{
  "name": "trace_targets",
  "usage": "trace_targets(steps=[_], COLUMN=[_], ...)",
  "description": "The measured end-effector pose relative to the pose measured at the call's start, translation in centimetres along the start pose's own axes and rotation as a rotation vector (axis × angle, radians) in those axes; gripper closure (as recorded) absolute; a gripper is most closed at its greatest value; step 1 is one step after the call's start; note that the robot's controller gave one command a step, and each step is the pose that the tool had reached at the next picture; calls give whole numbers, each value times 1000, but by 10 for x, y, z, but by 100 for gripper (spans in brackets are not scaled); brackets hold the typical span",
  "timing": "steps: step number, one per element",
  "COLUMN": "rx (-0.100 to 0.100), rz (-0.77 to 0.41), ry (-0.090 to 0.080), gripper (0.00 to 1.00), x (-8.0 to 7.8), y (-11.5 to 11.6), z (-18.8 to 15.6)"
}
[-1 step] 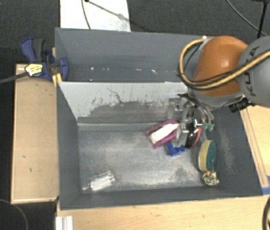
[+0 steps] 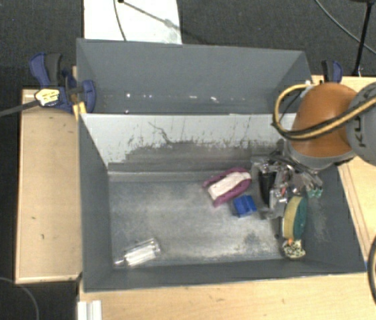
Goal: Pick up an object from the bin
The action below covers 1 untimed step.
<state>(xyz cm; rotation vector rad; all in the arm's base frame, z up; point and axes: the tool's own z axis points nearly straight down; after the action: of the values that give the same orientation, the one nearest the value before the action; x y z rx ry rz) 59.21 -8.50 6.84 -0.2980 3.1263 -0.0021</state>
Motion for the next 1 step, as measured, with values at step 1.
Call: trace_targets(steps=[1], rx=[-7], rz=[-46], ry=[-15], gripper=[0], x=[5], y=[-45], z=[-36])
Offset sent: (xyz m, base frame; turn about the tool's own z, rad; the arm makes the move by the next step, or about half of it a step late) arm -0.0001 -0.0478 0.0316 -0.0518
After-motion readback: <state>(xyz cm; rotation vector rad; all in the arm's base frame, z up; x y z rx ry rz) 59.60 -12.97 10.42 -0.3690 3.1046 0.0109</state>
